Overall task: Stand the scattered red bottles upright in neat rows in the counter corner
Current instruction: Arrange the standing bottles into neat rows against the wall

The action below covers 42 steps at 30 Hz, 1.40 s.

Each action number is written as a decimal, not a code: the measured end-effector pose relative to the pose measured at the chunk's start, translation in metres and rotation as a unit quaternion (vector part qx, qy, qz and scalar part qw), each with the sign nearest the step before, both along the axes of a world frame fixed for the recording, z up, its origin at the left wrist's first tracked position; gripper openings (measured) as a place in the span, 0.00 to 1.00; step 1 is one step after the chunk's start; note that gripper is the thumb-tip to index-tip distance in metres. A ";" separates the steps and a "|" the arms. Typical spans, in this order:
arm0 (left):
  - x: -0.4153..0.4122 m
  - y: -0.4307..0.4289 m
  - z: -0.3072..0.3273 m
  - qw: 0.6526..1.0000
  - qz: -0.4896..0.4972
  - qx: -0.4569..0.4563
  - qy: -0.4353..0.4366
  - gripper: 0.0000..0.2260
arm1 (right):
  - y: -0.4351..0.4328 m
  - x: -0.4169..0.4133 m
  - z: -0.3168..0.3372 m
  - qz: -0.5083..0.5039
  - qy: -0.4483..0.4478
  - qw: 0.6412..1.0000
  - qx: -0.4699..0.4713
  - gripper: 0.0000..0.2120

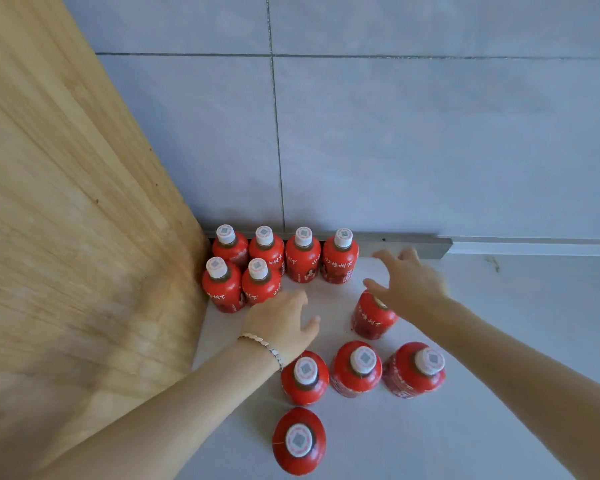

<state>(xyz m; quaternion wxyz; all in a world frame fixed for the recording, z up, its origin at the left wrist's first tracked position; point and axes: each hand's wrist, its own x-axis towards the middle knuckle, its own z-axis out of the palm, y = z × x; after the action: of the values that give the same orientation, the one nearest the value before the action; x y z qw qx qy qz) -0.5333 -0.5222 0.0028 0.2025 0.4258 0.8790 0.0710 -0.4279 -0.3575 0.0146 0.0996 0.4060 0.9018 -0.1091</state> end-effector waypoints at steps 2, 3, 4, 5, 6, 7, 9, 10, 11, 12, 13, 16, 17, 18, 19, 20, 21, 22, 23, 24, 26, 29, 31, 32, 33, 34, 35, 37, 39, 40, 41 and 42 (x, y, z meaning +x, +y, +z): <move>0.019 -0.001 0.000 0.995 -0.032 -0.093 -0.007 0.20 | 0.006 0.013 -0.012 -0.020 -0.054 0.996 -0.072 0.24; 0.027 -0.003 0.000 0.991 -0.046 -0.126 -0.003 0.21 | 0.005 0.018 -0.021 -0.022 -0.040 0.993 -0.107 0.22; 0.033 -0.005 -0.002 0.986 -0.063 -0.155 0.002 0.21 | 0.002 0.021 -0.030 -0.021 -0.011 0.992 -0.122 0.20; 0.036 -0.007 -0.005 0.982 -0.076 -0.175 0.004 0.20 | 0.000 0.022 -0.037 -0.024 0.018 0.992 -0.121 0.19; 0.038 -0.009 -0.006 0.980 -0.083 -0.184 0.001 0.20 | -0.002 0.023 -0.041 -0.031 0.039 0.992 -0.115 0.18; 0.038 -0.010 -0.007 0.980 -0.081 -0.184 -0.007 0.19 | -0.003 0.023 -0.043 -0.041 0.056 0.991 -0.114 0.17; 0.033 -0.009 -0.009 0.985 -0.056 -0.164 -0.029 0.17 | -0.005 0.022 -0.044 -0.061 0.080 0.986 -0.133 0.18; 0.028 -0.007 -0.010 0.988 -0.040 -0.145 -0.034 0.15 | -0.006 0.021 -0.045 -0.070 0.088 0.983 -0.144 0.18; 0.022 -0.002 -0.010 0.991 -0.026 -0.126 -0.034 0.14 | -0.007 0.020 -0.046 -0.075 0.096 0.981 -0.153 0.18; 0.016 0.004 -0.009 0.994 -0.019 -0.108 -0.029 0.13 | -0.009 0.019 -0.047 -0.079 0.102 0.979 -0.159 0.18; 0.009 0.011 -0.008 0.996 -0.015 -0.091 -0.022 0.13 | -0.010 0.017 -0.047 -0.083 0.109 0.977 -0.164 0.19; -0.014 0.037 -0.007 0.999 -0.001 -0.042 -0.009 0.14 | -0.009 0.001 -0.049 -0.088 0.130 0.973 -0.168 0.18; -0.022 0.046 -0.008 0.999 0.006 -0.032 -0.011 0.14 | -0.009 -0.006 -0.049 -0.090 0.138 0.971 -0.171 0.18; -0.029 0.054 -0.008 1.000 0.014 -0.026 -0.012 0.14 | -0.008 -0.013 -0.050 -0.093 0.148 0.969 -0.176 0.18; -0.035 0.061 -0.009 0.999 0.022 -0.025 -0.013 0.15 | -0.008 -0.020 -0.050 -0.098 0.161 0.964 -0.186 0.19; -0.041 0.067 -0.010 0.999 0.029 -0.028 -0.013 0.16 | -0.009 -0.027 -0.052 -0.106 0.179 0.957 -0.200 0.19; -0.045 0.071 -0.013 0.999 0.032 -0.037 -0.010 0.17 | -0.009 -0.033 -0.053 -0.116 0.202 0.948 -0.218 0.18; -0.048 0.073 -0.015 0.999 0.030 -0.045 -0.005 0.17 | -0.010 -0.037 -0.054 -0.125 0.225 0.936 -0.238 0.18; -0.049 0.072 -0.019 0.999 0.028 -0.047 0.000 0.16 | -0.011 -0.039 -0.056 -0.131 0.241 0.927 -0.257 0.18; -0.049 0.069 -0.023 0.999 0.026 -0.041 0.007 0.16 | -0.011 -0.040 -0.058 -0.130 0.249 0.921 -0.269 0.19; -0.046 0.060 -0.031 0.999 0.015 -0.018 0.044 0.16 | -0.009 -0.035 -0.064 -0.138 0.237 0.920 -0.281 0.31; -0.046 0.050 -0.040 0.996 0.002 0.016 0.083 0.18 | 0.004 -0.031 -0.074 -0.169 0.166 0.923 -0.304 0.54; -0.048 0.048 -0.042 0.997 0.020 0.025 0.073 0.18 | 0.012 -0.036 -0.081 -0.140 0.172 0.911 -0.349 0.58; -0.049 0.047 -0.042 0.997 0.030 0.024 0.068 0.18 | 0.015 -0.039 -0.083 -0.115 0.199 0.898 -0.376 0.58; -0.049 0.047 -0.042 0.997 0.038 0.022 0.065 0.18 | 0.017 -0.042 -0.086 -0.093 0.224 0.886 -0.396 0.57; -0.048 0.047 -0.042 0.997 0.042 0.021 0.064 0.17 | 0.017 -0.044 -0.088 -0.081 0.240 0.878 -0.406 0.56; -0.048 0.047 -0.042 0.997 0.044 0.021 0.065 0.17 | 0.017 -0.045 -0.090 -0.079 0.249 0.873 -0.412 0.56; -0.048 0.048 -0.042 0.996 0.048 0.022 0.066 0.17 | 0.017 -0.045 -0.093 -0.082 0.263 0.865 -0.419 0.55; -0.048 0.049 -0.043 0.996 0.050 0.018 0.070 0.17 | 0.017 -0.044 -0.096 -0.077 0.265 0.867 -0.416 0.55; -0.048 0.050 -0.042 0.996 0.053 0.018 0.071 0.17 | 0.018 -0.044 -0.096 -0.076 0.263 0.869 -0.412 0.55; -0.047 0.050 -0.042 0.996 0.056 0.017 0.070 0.17 | 0.018 -0.044 -0.096 -0.075 0.261 0.871 -0.409 0.56; -0.047 0.051 -0.042 0.996 0.058 0.016 0.070 0.17 | 0.017 -0.044 -0.095 -0.075 0.259 0.873 -0.406 0.56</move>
<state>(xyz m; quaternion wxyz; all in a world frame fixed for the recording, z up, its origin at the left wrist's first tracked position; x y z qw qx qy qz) -0.5804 -0.4714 -0.0393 0.1291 0.3809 0.9131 0.0670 -0.4723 -0.3401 -0.0799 0.0101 0.3539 0.7386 -0.5738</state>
